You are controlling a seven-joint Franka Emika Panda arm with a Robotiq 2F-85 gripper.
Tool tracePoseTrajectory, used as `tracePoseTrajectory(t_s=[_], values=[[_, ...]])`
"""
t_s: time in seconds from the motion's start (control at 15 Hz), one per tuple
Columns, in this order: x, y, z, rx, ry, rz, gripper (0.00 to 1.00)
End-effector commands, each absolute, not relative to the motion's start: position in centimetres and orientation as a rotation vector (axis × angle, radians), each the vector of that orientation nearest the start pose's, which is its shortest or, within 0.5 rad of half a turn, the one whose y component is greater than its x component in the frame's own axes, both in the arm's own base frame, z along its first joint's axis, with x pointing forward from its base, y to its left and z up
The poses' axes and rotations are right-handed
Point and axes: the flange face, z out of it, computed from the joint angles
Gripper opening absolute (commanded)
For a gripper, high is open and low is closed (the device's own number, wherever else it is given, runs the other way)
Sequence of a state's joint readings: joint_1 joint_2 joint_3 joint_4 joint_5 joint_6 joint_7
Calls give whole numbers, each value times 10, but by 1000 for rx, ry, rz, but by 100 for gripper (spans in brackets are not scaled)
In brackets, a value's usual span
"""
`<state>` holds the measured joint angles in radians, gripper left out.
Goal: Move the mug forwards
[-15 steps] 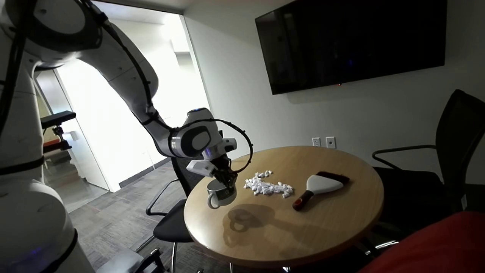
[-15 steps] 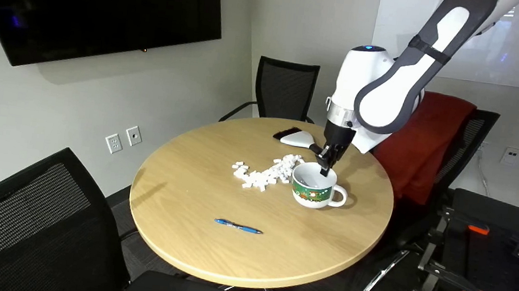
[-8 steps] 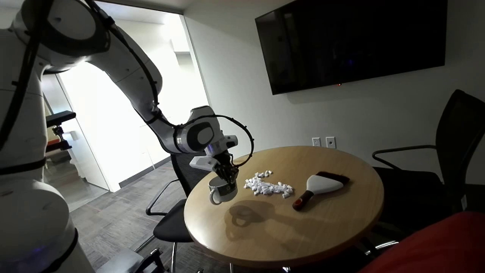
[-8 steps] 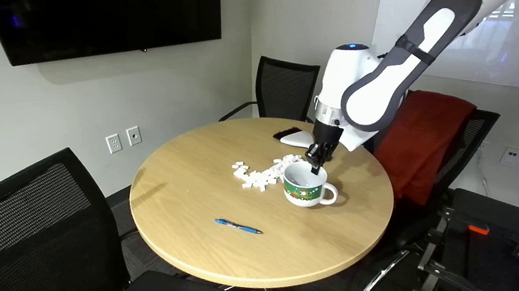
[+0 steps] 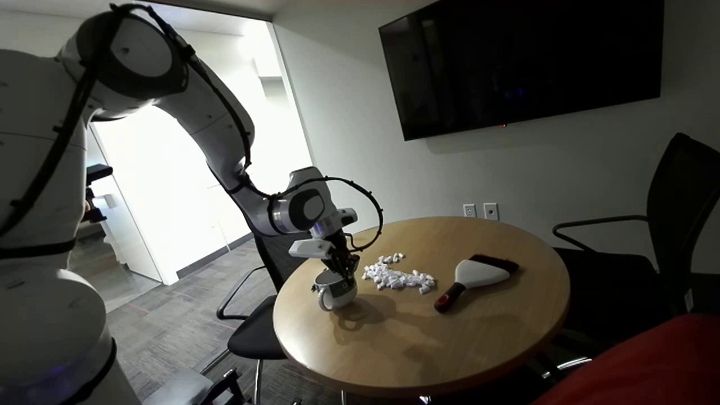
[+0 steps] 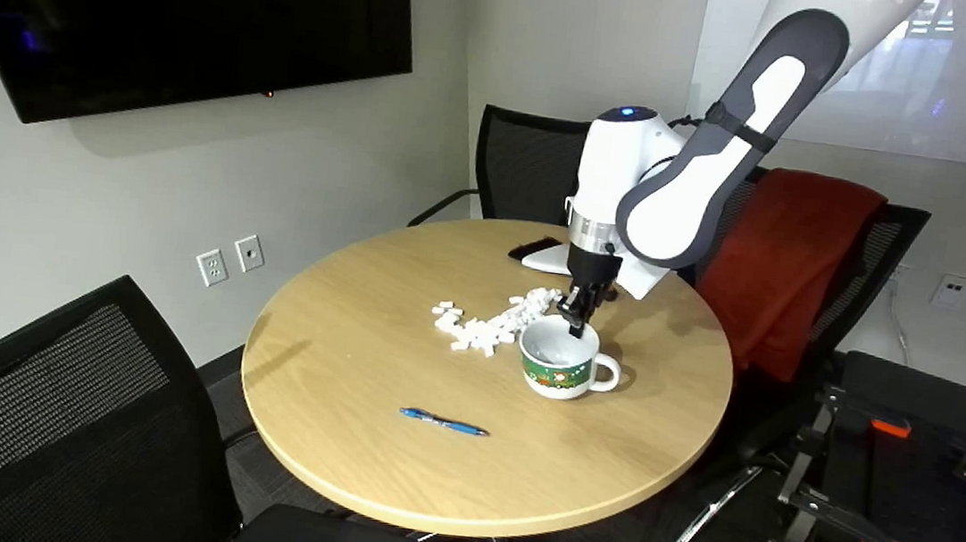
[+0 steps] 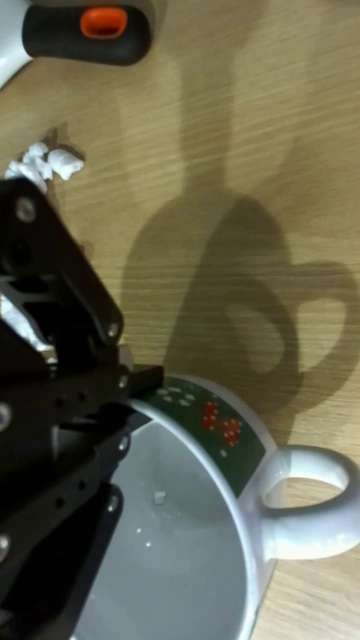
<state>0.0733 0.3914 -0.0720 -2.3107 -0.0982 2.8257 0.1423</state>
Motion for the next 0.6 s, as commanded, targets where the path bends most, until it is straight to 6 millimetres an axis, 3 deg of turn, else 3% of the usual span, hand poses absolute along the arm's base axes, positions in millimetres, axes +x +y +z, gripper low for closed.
tracePoseTrajectory(t_s=[0.0, 0.2, 0.27, 0.53], values=[[544, 6, 191, -3226, 13, -181, 3], [545, 8, 190, -3249, -39, -162, 3], [545, 8, 190, -3255, -55, -155, 31], [543, 10, 200, -3271, -103, -149, 58]])
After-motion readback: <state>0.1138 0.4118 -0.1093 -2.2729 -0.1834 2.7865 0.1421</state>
